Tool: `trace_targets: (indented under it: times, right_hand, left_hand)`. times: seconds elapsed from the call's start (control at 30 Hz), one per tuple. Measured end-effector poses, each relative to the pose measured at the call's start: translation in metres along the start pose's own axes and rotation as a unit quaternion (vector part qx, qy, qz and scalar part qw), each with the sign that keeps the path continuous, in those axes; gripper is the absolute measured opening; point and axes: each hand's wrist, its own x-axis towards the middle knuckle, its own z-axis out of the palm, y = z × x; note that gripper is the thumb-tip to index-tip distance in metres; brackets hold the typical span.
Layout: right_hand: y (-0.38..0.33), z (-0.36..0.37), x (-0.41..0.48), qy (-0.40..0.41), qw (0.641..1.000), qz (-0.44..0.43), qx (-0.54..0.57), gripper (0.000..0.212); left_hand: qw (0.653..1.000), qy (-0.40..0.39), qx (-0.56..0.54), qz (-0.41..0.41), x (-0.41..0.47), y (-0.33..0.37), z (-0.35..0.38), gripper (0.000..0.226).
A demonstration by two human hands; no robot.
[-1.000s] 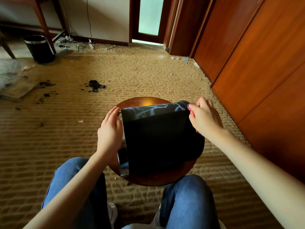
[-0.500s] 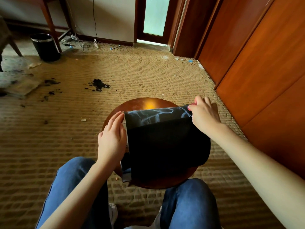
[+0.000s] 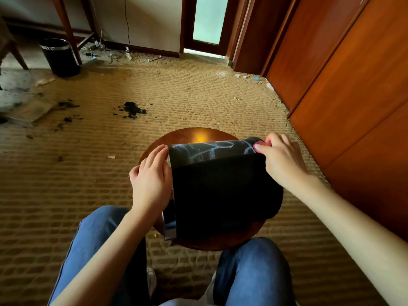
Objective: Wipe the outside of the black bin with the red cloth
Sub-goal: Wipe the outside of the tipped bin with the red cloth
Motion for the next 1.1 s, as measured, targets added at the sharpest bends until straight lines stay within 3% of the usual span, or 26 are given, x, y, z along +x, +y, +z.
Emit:
trace_targets:
  times: [0.07, 0.2, 0.27, 0.37, 0.4, 0.5, 0.6, 0.73, 0.87, 1.1]
  right_hand:
    - [-0.007, 0.001, 0.028, -0.088, 0.994, 0.017, -0.058, 0.030]
    - [-0.015, -0.001, 0.043, -0.138, 0.986, 0.017, -0.092, 0.037]
    - [-0.011, -0.006, 0.024, -0.108, 0.991, 0.013, -0.074, 0.034]
    - [0.000, -0.004, -0.019, -0.001, 1.000, -0.017, -0.017, 0.023]
    - [0.007, 0.000, -0.031, 0.019, 0.999, -0.031, 0.000, 0.029]
    - [0.024, 0.012, -0.044, 0.019, 0.997, -0.074, -0.029, 0.043]
    - [0.012, 0.003, -0.023, 0.024, 0.998, -0.051, -0.029, 0.032]
    - [-0.009, 0.002, 0.027, -0.087, 0.992, -0.031, -0.083, 0.037]
    - [-0.009, 0.001, 0.029, -0.114, 0.986, -0.052, -0.114, 0.038]
    - [0.024, -0.002, -0.032, -0.012, 0.993, -0.117, -0.016, 0.038]
  left_hand:
    - [1.000, 0.008, 0.013, 0.016, -0.011, 0.001, -0.003, 0.049]
    - [0.999, 0.005, 0.040, 0.014, -0.012, 0.001, -0.004, 0.055]
    - [0.999, 0.000, 0.036, -0.002, -0.004, 0.001, -0.003, 0.052]
    - [1.000, -0.007, 0.005, -0.020, 0.006, 0.001, 0.000, 0.042]
    - [1.000, -0.009, -0.009, -0.025, 0.007, 0.001, 0.001, 0.041]
    - [0.999, -0.006, -0.024, -0.020, 0.003, 0.002, 0.001, 0.040]
    - [1.000, 0.002, -0.027, -0.006, -0.007, 0.003, 0.000, 0.043]
    - [1.000, 0.004, -0.011, 0.010, -0.019, 0.005, -0.003, 0.049]
    - [1.000, 0.006, -0.002, 0.003, -0.012, 0.004, -0.003, 0.044]
    - [1.000, 0.004, -0.018, -0.005, 0.001, 0.004, 0.000, 0.037]
